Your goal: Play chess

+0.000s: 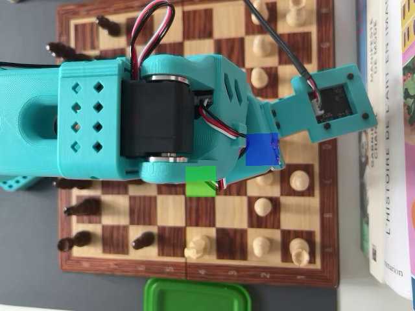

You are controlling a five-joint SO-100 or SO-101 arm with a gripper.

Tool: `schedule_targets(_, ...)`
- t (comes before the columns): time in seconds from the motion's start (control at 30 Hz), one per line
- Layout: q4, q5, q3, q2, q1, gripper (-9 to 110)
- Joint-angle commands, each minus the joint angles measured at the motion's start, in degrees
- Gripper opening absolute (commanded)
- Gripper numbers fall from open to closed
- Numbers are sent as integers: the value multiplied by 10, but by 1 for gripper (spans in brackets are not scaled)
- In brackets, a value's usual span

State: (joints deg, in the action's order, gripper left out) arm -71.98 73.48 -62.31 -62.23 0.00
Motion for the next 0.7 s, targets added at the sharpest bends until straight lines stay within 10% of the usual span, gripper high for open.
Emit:
schedule_targets(0.0, -4, -3, 11, -50, 7, 4)
schedule_targets(0.67, 3, 3, -112, -205, 7, 4)
